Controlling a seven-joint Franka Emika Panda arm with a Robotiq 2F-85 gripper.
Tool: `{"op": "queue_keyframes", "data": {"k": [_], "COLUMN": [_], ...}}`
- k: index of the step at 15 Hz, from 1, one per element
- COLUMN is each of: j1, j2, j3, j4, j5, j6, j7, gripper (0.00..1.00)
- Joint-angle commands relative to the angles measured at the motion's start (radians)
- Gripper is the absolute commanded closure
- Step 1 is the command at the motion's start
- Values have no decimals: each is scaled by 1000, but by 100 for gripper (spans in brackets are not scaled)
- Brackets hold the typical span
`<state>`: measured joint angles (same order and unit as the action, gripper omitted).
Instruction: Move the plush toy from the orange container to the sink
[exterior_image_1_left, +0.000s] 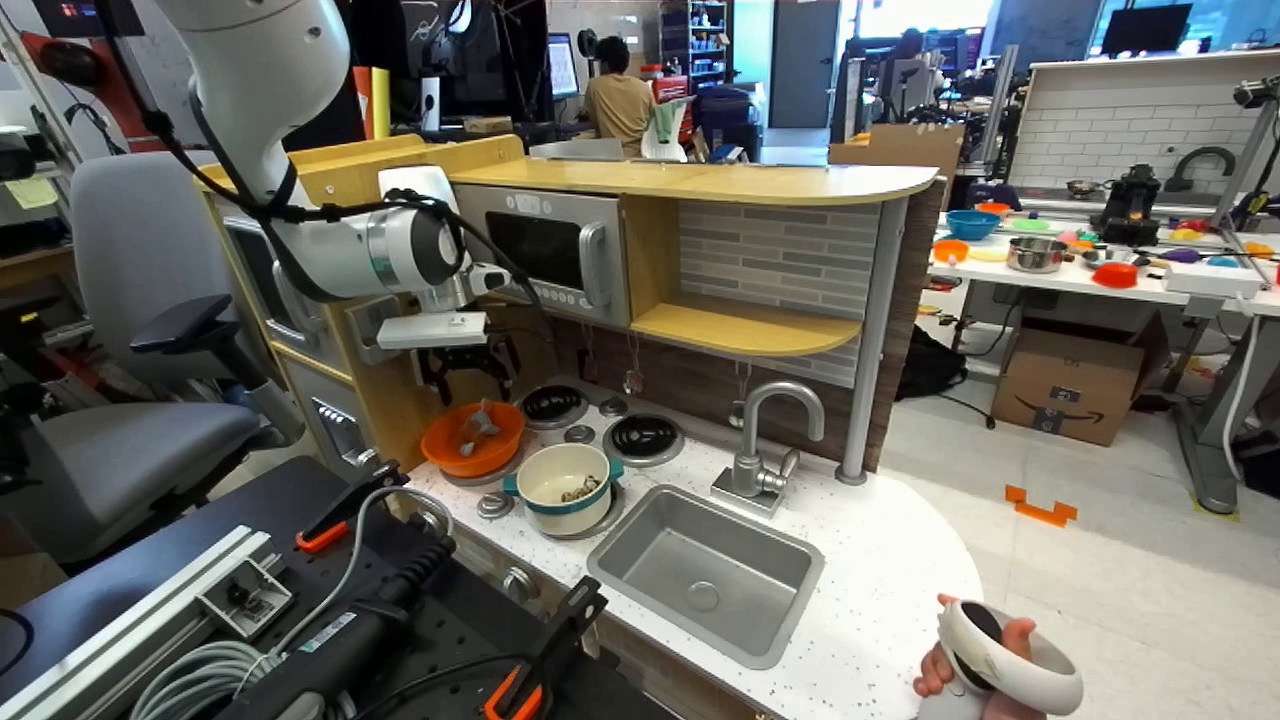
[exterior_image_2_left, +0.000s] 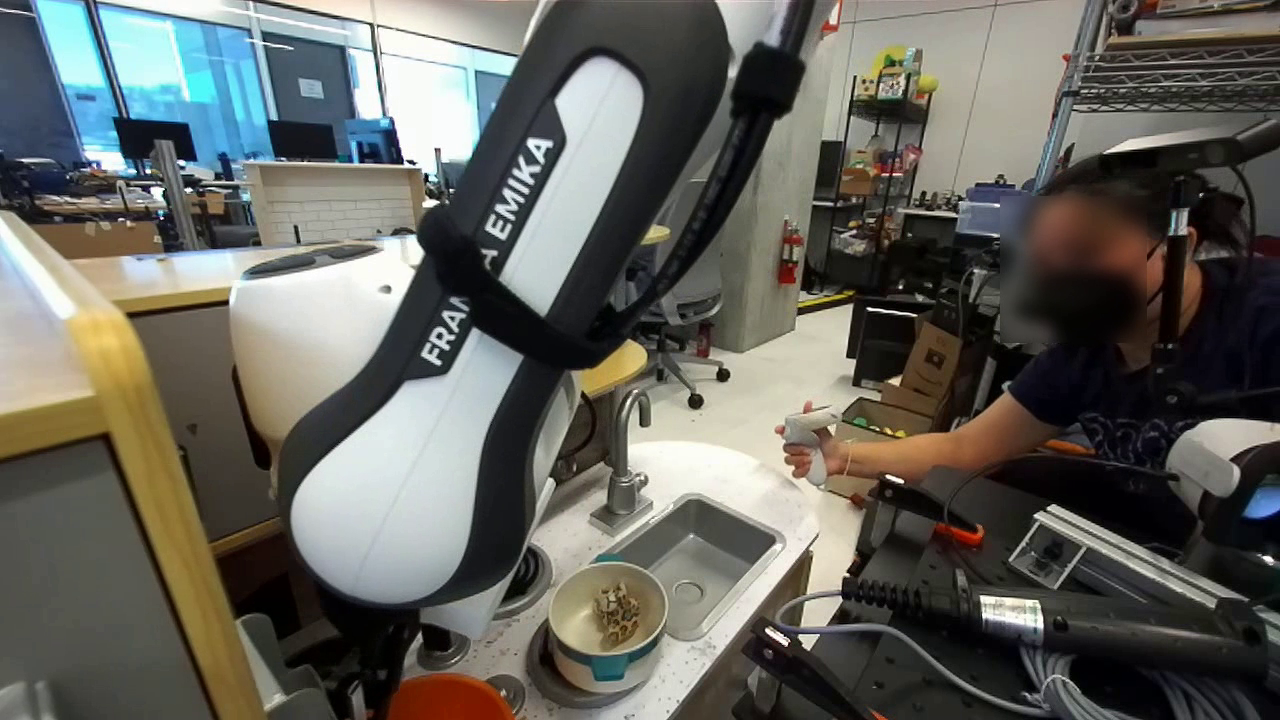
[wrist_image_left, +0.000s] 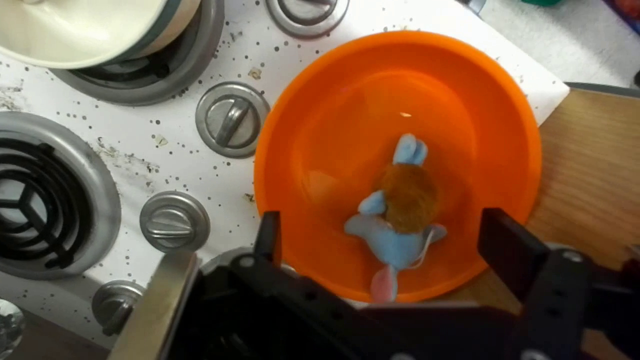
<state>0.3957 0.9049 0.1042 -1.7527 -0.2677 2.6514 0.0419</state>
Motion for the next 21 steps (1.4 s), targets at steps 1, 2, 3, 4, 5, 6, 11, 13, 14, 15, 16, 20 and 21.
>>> {"op": "queue_keyframes", "data": {"k": [1, 2, 3, 4, 5, 6, 11, 13, 14, 15, 16, 20, 21], "j1": [13, 20, 21, 20, 18, 15, 13, 9, 10, 9, 7, -4, -1], "j2": [56, 64, 70, 78, 86, 93, 96, 93, 95, 98, 102, 117, 120], "j3": [8, 3, 5, 9, 17, 26, 37, 44, 47, 51, 57, 68, 66], "j4": [105, 123, 137, 151, 161, 172, 157, 140, 136, 131, 131, 150, 154], "j5": [12, 7, 4, 1, -5, -10, -88, -125, -144, -163, -179, -214, -219], "j6": [-150, -189, -215, -228, -227, -229, -195, -180, -175, -170, -172, -199, -205], "j7": [-47, -43, -48, -56, -78, -107, -302, -375, -408, -443, -480, -585, -594], "gripper": [0, 0, 0, 0, 0, 0, 0, 0, 0, 0, 0, 0, 0]}}
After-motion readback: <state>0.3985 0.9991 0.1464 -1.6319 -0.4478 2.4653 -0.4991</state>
